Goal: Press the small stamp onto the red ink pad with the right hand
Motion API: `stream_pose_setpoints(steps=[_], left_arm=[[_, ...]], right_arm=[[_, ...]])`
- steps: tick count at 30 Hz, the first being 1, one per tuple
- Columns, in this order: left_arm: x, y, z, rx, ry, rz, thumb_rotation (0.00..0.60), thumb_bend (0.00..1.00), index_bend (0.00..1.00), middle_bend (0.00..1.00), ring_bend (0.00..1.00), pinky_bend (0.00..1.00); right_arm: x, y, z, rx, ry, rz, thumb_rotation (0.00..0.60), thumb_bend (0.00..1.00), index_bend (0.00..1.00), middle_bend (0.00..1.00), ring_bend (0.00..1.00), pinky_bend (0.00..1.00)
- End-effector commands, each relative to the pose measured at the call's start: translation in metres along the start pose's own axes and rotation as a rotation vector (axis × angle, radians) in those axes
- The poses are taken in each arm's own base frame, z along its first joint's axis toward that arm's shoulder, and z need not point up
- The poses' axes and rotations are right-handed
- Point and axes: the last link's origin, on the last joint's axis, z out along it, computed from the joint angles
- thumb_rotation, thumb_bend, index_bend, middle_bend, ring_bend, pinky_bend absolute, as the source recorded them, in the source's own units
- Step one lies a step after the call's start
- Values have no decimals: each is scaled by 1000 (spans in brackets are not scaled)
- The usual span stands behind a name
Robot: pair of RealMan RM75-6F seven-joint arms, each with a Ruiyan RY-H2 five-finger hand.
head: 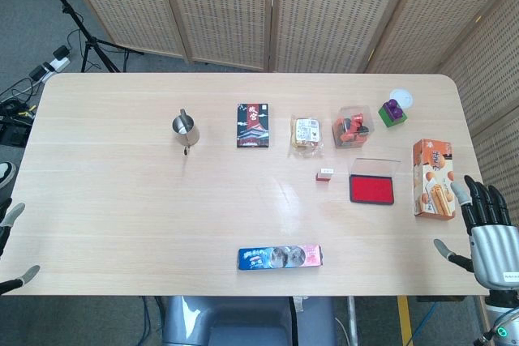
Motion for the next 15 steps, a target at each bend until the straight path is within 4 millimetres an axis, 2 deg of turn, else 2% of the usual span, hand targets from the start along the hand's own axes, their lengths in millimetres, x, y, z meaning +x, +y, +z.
stream_pose_setpoints(steps=[1, 15], left_arm=[[0, 0, 0, -1, -5, 0, 600, 122, 0, 0, 0, 0], [2, -1, -1, -1, -7, -13, 600, 122, 0, 0, 0, 0]], right_arm=[[0, 0, 0, 4, -7, 5, 600, 0, 0, 0, 0, 0], [-2, 1, 0, 11, -31, 14, 600, 0, 0, 0, 0, 0]])
